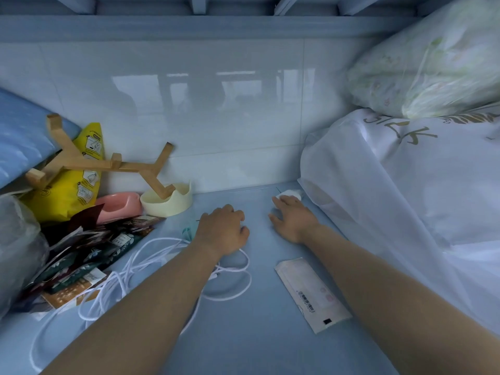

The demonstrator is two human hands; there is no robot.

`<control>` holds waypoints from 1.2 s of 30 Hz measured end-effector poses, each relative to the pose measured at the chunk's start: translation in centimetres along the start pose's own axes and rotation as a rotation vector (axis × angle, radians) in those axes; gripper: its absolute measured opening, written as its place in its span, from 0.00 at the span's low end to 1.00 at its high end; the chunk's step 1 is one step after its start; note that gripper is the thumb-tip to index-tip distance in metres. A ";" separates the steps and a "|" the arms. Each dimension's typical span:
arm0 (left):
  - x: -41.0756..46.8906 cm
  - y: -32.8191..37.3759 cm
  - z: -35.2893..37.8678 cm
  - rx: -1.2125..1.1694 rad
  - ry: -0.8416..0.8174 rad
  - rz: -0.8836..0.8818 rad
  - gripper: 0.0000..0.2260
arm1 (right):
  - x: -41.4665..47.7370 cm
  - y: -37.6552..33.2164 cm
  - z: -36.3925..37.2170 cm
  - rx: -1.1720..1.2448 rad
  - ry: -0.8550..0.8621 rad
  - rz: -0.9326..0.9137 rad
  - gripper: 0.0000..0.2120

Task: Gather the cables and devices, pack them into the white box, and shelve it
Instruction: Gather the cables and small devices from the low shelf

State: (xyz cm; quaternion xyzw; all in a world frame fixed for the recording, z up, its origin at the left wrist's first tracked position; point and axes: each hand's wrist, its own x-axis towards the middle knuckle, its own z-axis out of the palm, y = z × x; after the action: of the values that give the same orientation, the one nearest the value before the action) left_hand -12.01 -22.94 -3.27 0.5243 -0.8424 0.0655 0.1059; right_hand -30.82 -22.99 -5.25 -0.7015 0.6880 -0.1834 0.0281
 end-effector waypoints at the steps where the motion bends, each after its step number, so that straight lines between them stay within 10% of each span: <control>1: -0.2 0.0 0.0 0.010 -0.022 -0.009 0.15 | -0.4 0.0 0.0 0.013 0.068 -0.017 0.25; 5: -0.6 0.0 0.1 0.006 0.013 -0.032 0.17 | -1.5 -0.2 0.3 0.036 0.292 -0.049 0.24; 11: -1.7 -0.2 -0.1 0.034 -0.072 -0.170 0.21 | -1.7 -0.6 0.0 0.094 0.113 0.000 0.21; 23: -7.9 -0.4 -3.0 -0.181 -0.049 0.165 0.12 | -9.8 -4.1 -3.6 0.392 0.345 -0.061 0.09; 36: -13.4 4.2 -3.0 -0.151 0.039 0.133 0.14 | -17.7 -3.9 -3.7 0.361 0.161 -0.107 0.15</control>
State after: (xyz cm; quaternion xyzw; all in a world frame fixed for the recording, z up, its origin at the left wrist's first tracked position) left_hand -9.74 -8.81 -3.68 0.4564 -0.8757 0.0189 0.1567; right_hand -27.94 -4.69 -4.51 -0.7036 0.6059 -0.3604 0.0885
